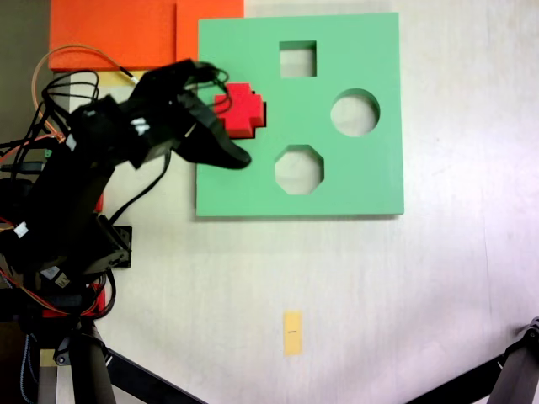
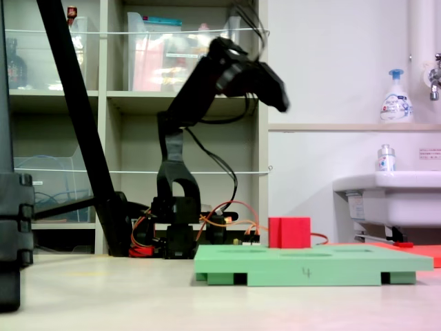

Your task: Put the cross columnar block into the corresponding hole

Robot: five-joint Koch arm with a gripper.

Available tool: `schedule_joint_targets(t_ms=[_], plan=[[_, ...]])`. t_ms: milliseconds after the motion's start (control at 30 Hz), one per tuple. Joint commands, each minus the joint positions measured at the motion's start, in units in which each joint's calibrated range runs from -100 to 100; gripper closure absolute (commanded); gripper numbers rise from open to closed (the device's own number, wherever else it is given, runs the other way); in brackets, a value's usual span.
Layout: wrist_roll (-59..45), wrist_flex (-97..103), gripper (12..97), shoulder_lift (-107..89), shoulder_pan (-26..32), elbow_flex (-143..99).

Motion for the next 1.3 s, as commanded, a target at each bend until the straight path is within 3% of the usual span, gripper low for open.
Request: schedule_joint_targets(t_ms=[0, 33, 267, 433, 500, 700, 1033, 1267], plan=[[-13.1, -0.9, 42.1, -8.6, -3.6, 2.9], [-18.8, -0.2, 47.5, -12.5, -6.8, 2.6], [-24.9, 2.1, 48.3, -17.6, -13.6, -2.8], [-32.5, 25.8, 52.2, -41.5, -14.3, -35.6], [-34.9, 38.5, 53.8, -41.5, -14.3, -49.7], [-37.4, 42.7, 53.9, -41.5, -16.8, -65.6], [-42.7, 103.2, 56.6, -41.5, -19.5, -118.1], [-43.8, 105.5, 57.2, -41.5, -19.4, -134.8]])
